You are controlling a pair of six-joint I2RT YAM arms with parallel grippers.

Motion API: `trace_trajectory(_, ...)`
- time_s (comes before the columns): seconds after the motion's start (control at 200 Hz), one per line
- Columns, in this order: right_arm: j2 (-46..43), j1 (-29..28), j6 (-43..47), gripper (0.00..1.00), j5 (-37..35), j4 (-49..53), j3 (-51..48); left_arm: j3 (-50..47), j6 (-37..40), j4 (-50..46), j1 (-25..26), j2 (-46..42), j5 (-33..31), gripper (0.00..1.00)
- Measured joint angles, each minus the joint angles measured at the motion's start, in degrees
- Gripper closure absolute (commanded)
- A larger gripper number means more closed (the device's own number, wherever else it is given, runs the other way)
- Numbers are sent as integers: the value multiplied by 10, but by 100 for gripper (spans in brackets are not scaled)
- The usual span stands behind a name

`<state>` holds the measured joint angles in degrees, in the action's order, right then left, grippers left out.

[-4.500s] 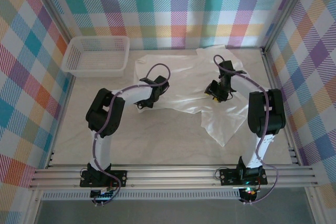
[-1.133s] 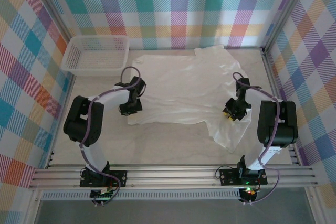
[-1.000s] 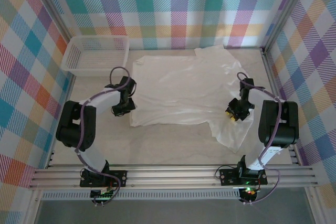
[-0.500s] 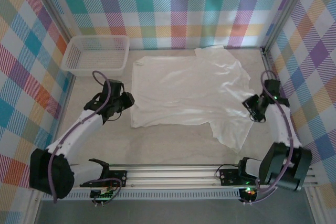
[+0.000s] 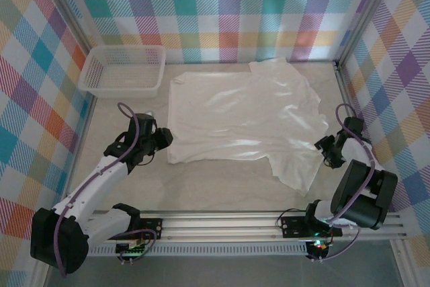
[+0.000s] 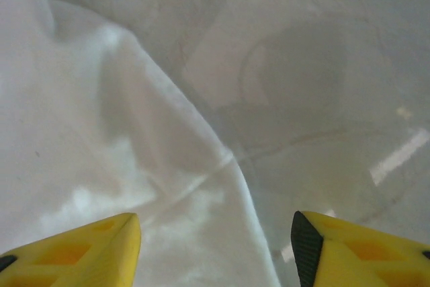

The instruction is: Fold the inside-out t-shirt

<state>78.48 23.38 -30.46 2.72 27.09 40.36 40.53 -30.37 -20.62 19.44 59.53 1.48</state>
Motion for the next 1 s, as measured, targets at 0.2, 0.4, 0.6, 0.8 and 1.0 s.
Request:
trace_trajectory(0.2, 66, 3, 5, 64, 17, -31, 11, 0, 3, -5, 0, 2, -3, 67)
trace_trajectory(0.4, 72, 9, 3, 100, 41, -37, 14, 0, -5, -45, 0, 2, -6, 53)
trace_trajectory(0.6, -58, 1, -11, 100, 60, -5, 10, 4, -40, -120, 56, 17, -11, 46)
trace_trajectory(0.8, -155, -19, -33, 100, 97, 17, -18, 4, -89, -137, 93, 57, -23, 47)
trace_trajectory(1.0, -162, -44, -36, 100, 126, 40, -23, -2, -115, -116, 80, 108, -72, 48)
